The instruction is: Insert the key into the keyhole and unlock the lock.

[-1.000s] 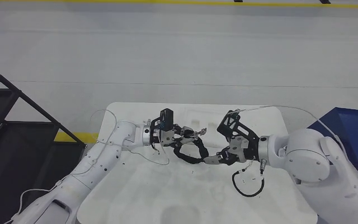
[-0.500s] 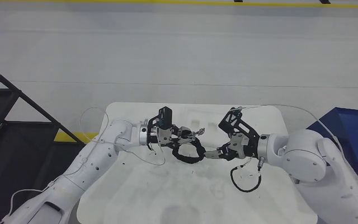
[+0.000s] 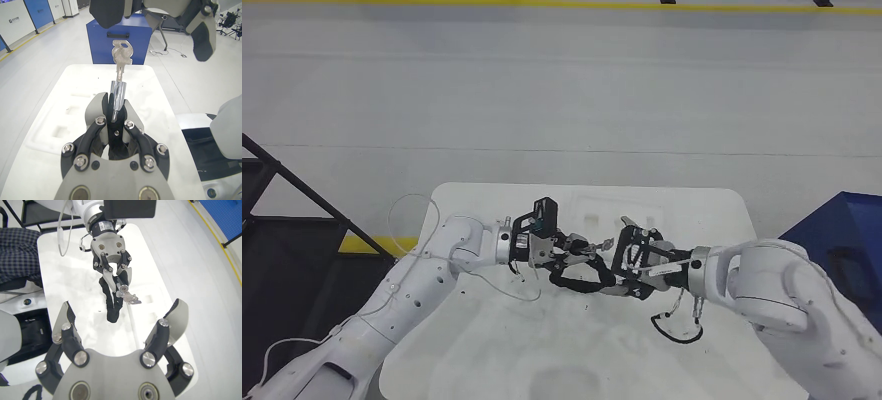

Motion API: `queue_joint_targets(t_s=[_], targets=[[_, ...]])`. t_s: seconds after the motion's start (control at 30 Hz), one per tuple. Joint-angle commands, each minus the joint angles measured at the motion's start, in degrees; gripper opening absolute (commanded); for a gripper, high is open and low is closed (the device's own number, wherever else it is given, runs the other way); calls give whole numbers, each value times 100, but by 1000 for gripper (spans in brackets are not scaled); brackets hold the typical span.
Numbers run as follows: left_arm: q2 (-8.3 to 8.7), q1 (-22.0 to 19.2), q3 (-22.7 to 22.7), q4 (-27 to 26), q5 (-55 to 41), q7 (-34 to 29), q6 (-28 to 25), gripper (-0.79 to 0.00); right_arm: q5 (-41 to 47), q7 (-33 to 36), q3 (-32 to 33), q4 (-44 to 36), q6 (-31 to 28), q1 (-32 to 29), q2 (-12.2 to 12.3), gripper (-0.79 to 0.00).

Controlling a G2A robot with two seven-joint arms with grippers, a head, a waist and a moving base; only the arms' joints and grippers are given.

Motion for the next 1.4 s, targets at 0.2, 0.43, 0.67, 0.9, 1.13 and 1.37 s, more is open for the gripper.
queue_joint_targets(t_s=[0.2,0.43,0.67,0.9,1.13,1.37], targets=[[-21,-20,60,-17,-22,-125,0,-785,-1583,-730,-335,-36,-276,-42,-37,-77],[-32,-63,161,-14,-94,-221,0,-785,-2164,-1036,-394,-75,-344,-100,-44,-428],[-29,-132,200,51,-155,-256,0,-785,-2560,-1173,-374,-166,-361,-197,-39,-517],[7,-134,207,39,-212,-257,0,-785,-2723,-1187,-353,-149,-280,-262,-48,-483],[28,-169,267,20,-249,-286,0,-785,-2709,-1197,-329,-105,-297,-298,-59,-653],[48,-194,314,27,-295,-263,0,-785,-1974,-1359,-231,65,-191,-346,-88,-785]])
